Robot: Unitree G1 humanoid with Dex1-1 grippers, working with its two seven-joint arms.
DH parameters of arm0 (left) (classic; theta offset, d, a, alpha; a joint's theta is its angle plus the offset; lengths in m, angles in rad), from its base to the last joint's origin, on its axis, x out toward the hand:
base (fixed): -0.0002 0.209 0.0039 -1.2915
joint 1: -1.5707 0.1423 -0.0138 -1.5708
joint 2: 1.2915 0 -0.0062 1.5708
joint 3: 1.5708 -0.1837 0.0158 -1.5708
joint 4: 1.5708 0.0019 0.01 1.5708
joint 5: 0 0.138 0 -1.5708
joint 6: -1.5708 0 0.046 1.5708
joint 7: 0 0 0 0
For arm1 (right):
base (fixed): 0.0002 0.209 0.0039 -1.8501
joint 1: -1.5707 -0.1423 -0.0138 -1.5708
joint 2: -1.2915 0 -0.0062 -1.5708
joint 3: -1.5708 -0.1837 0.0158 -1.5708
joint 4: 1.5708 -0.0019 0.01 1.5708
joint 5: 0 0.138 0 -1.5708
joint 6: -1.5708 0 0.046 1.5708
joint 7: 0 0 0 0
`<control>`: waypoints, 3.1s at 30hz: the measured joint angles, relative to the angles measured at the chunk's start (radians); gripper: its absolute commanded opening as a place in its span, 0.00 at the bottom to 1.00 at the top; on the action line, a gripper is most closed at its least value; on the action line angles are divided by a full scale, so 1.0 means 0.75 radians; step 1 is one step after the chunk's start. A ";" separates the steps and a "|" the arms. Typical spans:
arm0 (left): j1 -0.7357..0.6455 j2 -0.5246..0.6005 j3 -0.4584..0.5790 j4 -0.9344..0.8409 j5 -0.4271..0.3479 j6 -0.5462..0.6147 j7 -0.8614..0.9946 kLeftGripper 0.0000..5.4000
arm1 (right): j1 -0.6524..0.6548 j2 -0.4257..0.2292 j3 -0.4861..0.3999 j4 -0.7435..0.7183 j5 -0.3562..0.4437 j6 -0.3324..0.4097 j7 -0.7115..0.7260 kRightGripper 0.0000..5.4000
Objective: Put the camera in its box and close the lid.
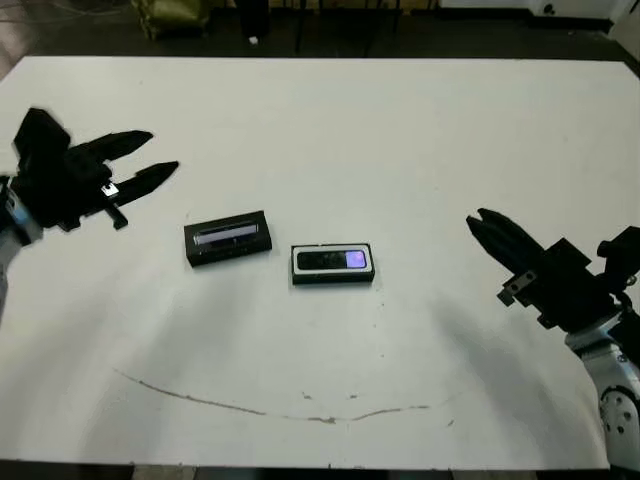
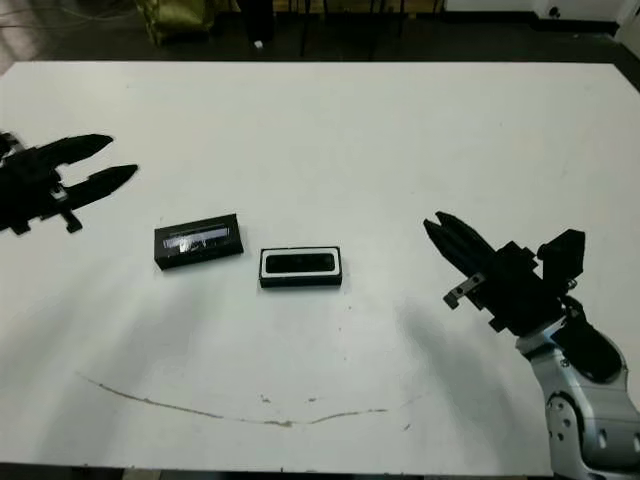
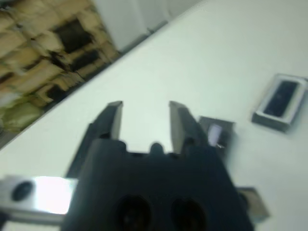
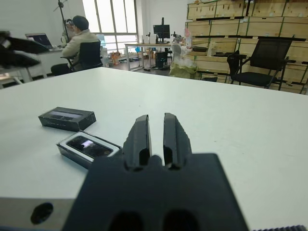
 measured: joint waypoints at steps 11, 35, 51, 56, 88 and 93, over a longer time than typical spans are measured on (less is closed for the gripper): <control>-0.306 -0.122 -0.175 0.657 0.167 -0.329 -0.381 1.00 | 0.001 -0.001 0.018 0.014 0.022 -0.014 -0.006 0.00; -0.351 -0.237 -0.163 1.021 0.310 -0.438 -0.424 1.00 | 0.017 -0.019 0.081 0.148 -0.083 -0.121 0.022 0.00; -0.388 -0.267 -0.210 1.082 0.424 -0.463 -0.357 1.00 | 0.034 -0.024 0.088 0.165 -0.046 -0.136 0.051 0.00; -0.388 -0.273 -0.203 1.105 0.420 -0.414 -0.363 1.00 | 0.034 -0.030 0.094 0.155 -0.041 -0.134 0.052 0.00; -0.289 -0.216 -0.043 0.927 0.243 -0.209 -0.442 0.44 | 0.025 -0.035 0.103 0.205 -0.055 -0.142 0.066 0.00; -0.224 -0.222 0.038 0.650 0.113 -0.105 -0.403 0.44 | 0.026 -0.036 0.115 0.207 -0.076 -0.147 0.050 0.00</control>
